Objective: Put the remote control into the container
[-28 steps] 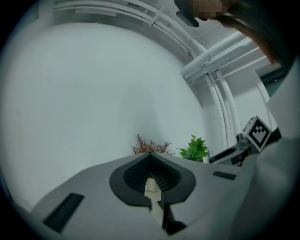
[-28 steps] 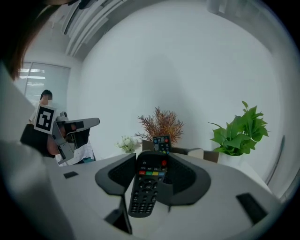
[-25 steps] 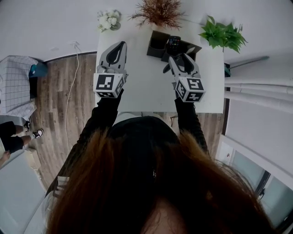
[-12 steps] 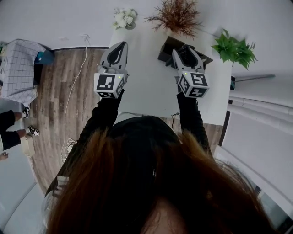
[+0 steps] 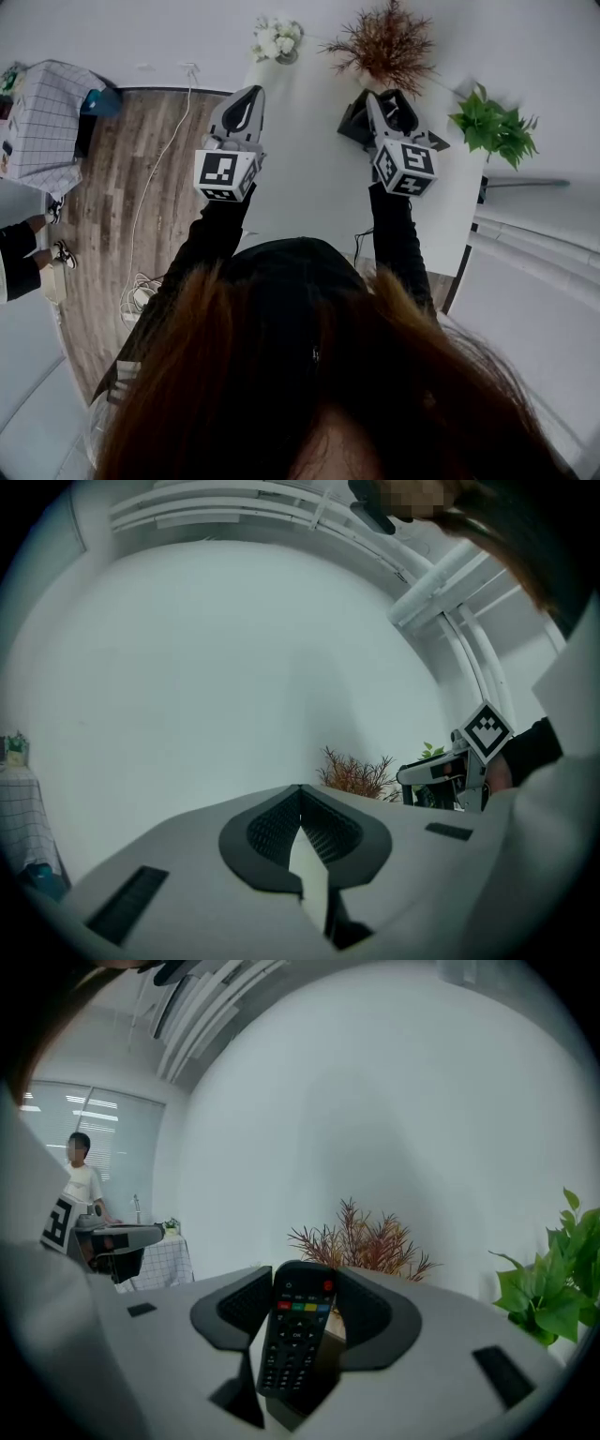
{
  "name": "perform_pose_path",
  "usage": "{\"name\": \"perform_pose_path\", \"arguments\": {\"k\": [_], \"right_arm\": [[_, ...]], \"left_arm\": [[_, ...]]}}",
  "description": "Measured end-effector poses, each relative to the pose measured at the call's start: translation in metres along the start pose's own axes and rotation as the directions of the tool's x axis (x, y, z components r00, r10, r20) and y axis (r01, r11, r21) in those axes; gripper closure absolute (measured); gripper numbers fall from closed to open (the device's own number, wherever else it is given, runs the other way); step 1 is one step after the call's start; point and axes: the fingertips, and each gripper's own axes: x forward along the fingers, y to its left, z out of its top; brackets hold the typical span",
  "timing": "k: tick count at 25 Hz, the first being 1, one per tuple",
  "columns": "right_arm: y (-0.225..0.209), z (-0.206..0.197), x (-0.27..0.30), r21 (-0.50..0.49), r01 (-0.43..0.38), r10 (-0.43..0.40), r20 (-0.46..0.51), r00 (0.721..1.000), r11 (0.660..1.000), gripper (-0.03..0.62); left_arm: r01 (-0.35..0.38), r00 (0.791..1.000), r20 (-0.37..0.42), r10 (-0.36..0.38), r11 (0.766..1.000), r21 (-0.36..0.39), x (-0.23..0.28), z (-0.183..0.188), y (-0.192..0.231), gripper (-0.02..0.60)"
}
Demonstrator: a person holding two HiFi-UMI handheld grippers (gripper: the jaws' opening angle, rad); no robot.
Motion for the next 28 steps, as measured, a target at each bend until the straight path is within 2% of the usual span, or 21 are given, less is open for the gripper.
{"name": "perform_pose_path", "arguments": {"k": [4, 9, 15, 19, 28], "right_arm": [[-0.006, 0.005, 0.008, -0.019, 0.024, -0.024, 0.013, 1.0, 1.0, 0.373], [-0.008, 0.007, 0.01, -0.121, 0.07, -0.066, 0.032, 0.997, 0.99, 0.373], [0.001, -0.016, 0.005, -0.221, 0.116, -0.114, 0.02, 0.993, 0.968, 0.372], [0.008, -0.034, 0.006, -0.253, 0.099, -0.107, -0.02, 0.994, 0.962, 0.372], [0.023, -0.046, 0.012, -0.388, 0.045, -0.085, -0.087, 0.993, 0.921, 0.372]], "left_arm": [[-0.01, 1.0, -0.007, 0.01, 1.0, -0.001, 0.003, -0.002, 0.007, 0.572], [-0.008, 1.0, -0.015, 0.008, 1.0, -0.008, 0.008, -0.006, 0.006, 0.572], [0.003, 1.0, -0.031, -0.004, 1.0, -0.017, 0.011, -0.014, 0.003, 0.572], [0.004, 0.999, -0.037, -0.004, 1.0, -0.019, 0.011, -0.018, 0.003, 0.572], [0.006, 0.999, -0.041, -0.007, 1.0, -0.023, 0.012, -0.02, 0.004, 0.572]]}}
